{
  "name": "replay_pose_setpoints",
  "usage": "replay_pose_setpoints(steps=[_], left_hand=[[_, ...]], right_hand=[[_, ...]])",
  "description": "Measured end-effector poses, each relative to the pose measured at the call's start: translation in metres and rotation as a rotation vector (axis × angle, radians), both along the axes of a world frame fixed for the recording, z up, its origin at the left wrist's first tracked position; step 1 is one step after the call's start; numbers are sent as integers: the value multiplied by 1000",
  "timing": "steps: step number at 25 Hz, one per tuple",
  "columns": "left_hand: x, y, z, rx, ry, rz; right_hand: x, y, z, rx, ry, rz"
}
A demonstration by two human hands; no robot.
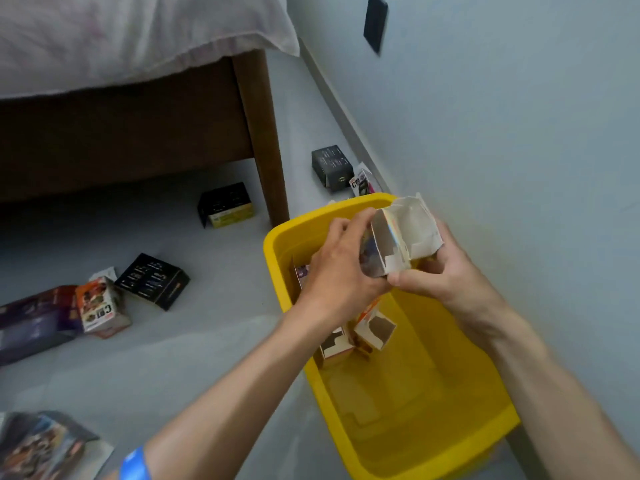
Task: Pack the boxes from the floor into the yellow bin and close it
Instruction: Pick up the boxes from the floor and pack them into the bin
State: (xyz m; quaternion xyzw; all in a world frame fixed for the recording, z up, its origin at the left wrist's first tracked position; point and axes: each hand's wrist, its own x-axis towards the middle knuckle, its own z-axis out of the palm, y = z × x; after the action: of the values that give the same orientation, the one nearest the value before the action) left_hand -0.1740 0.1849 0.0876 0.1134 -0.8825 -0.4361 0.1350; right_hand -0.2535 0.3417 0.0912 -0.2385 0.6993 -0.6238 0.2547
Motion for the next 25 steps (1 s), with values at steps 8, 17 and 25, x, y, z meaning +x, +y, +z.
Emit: replay_pose_setpoints(steps=[8,17,25], left_hand=[[-18,0,-36,19,-198,-67],[30,-43,-48,-503,-284,-133],[49,-51,-53,-520,-194,-130]], right_hand=[[-16,-38,-47,342,336,-461],[-37,-89,-139,370,-237,-369],[-18,-70,-102,522,-57,-412]])
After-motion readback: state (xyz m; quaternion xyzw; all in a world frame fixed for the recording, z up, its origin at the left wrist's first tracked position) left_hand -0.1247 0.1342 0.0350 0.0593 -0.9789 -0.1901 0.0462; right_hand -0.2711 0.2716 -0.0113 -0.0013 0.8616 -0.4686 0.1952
